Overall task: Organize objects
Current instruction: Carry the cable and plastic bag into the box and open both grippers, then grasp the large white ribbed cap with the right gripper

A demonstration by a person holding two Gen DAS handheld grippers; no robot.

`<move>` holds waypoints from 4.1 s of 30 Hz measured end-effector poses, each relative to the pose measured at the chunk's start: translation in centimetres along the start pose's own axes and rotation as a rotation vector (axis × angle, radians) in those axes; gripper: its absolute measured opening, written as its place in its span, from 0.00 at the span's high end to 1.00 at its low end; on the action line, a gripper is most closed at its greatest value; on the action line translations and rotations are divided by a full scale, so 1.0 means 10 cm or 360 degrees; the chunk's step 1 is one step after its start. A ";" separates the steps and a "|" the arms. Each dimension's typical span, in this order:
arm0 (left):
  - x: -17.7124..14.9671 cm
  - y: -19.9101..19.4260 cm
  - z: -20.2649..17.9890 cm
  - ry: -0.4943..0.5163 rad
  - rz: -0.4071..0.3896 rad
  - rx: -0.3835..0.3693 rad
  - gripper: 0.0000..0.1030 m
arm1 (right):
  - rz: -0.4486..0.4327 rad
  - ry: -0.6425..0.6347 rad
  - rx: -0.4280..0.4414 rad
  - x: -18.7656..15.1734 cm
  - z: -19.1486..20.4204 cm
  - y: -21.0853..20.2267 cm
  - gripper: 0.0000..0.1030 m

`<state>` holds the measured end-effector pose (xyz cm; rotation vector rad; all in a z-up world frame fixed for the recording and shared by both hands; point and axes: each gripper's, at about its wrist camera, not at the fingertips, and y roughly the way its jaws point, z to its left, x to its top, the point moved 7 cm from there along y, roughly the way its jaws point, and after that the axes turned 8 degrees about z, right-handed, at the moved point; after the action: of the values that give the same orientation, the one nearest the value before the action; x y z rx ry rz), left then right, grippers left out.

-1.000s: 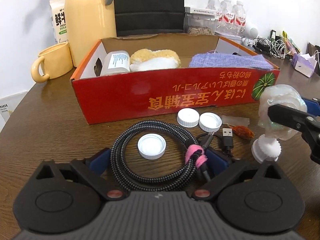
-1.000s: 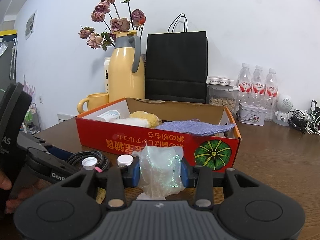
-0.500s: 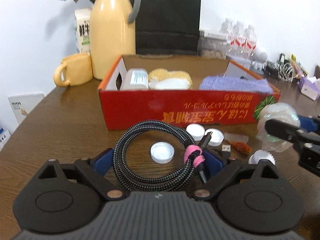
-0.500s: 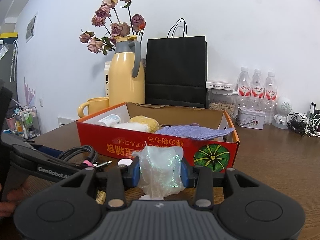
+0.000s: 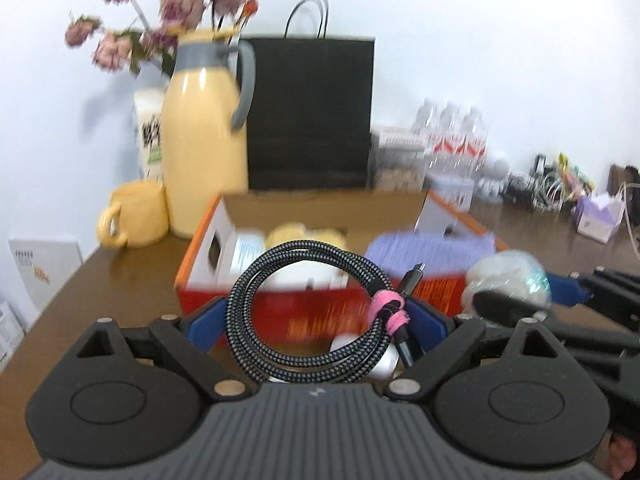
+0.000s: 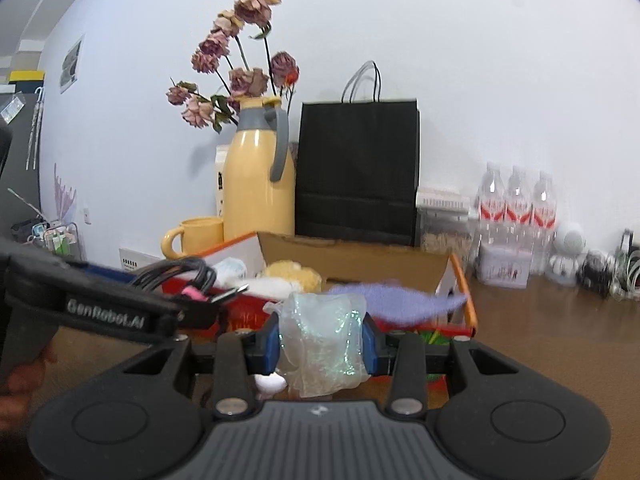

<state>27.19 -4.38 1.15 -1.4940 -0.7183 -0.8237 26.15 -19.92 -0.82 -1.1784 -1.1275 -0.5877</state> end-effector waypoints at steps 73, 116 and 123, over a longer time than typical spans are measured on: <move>0.61 0.51 0.23 -0.0153 -0.0134 0.0108 0.00 | 0.0224 0.0261 -0.0102 0.49 -0.52 0.99 0.00; -0.82 -0.10 0.36 -0.0061 0.0153 0.0052 0.00 | 0.0521 0.0057 0.0022 -0.67 0.07 0.08 0.04; -0.84 -0.08 0.32 -0.0047 0.0139 0.0046 0.00 | 0.0576 0.0044 0.0012 -0.71 0.09 0.21 0.22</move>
<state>22.09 -0.90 -5.47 -1.5036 -0.6797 -0.7236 24.92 -19.62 -8.15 -1.3249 -0.8635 -0.3191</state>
